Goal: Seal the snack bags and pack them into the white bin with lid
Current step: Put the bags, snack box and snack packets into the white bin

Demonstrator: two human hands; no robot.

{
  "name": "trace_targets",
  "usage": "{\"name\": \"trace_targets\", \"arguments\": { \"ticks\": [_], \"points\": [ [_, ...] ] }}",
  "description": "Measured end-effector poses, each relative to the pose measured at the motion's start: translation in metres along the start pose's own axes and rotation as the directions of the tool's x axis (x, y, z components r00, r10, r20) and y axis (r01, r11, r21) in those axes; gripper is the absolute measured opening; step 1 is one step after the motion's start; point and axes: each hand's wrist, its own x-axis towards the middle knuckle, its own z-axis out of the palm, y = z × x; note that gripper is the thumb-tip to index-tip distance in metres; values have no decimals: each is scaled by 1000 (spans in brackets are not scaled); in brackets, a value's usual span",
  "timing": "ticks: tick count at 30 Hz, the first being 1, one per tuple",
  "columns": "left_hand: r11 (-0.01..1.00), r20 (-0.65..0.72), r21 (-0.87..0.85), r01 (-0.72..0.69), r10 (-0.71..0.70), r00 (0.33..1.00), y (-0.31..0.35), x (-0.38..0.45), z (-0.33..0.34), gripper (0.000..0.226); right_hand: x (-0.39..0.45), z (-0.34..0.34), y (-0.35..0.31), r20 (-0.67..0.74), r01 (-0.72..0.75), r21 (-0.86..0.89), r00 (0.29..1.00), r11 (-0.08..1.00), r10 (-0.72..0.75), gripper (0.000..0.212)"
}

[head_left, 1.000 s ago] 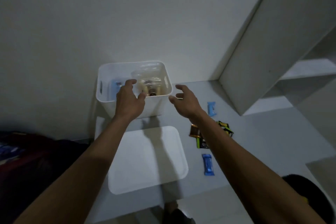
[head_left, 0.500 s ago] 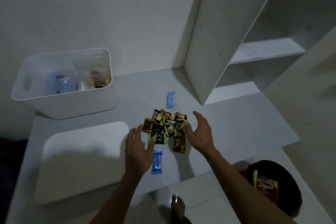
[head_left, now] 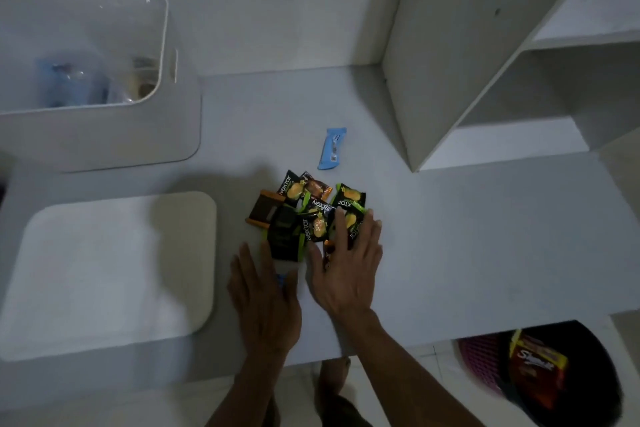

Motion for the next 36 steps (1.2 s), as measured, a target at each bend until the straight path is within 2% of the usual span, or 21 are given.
{"name": "trace_targets", "arguments": {
  "ticks": [5,9,12,17,19,21,24,26,29,32,36],
  "points": [
    [999,-51,11,-30,31,998,-2,42,6,60,38,-1,7,38,84,-101,996,991,-80,68],
    [986,-27,64,-152,154,988,0,74,8,56,58,-2,10,122,206,-214,976,955,-182,61],
    [976,-3,108,-191,192,981,0,87,11,59,61,2,13,136,237,-277,969,931,-206,57],
    [958,-54,215,-188,204,977,-2,86,16,57,63,6,19,30,250,-264,968,932,-251,49],
    [964,-92,208,-168,190,978,1,87,16,54,64,7,21,-61,250,-203,962,947,-267,44],
    [975,-121,167,-146,167,978,3,92,14,52,64,7,19,-95,232,-182,963,955,-252,48],
    [968,-66,164,-193,206,976,6,106,13,54,70,8,14,24,227,-254,973,940,-228,64],
    [954,-10,182,-236,242,970,6,113,14,53,75,11,14,70,249,-296,968,922,-239,62],
    [947,-12,214,-241,249,968,5,117,15,51,77,15,18,1,271,-264,960,926,-281,53],
    [934,-98,225,-277,304,947,4,115,17,47,73,18,21,-93,287,-213,946,934,-312,43],
    [938,-175,187,-292,325,930,3,114,20,41,67,22,20,-171,284,-183,933,941,-316,39]
  ]
}}
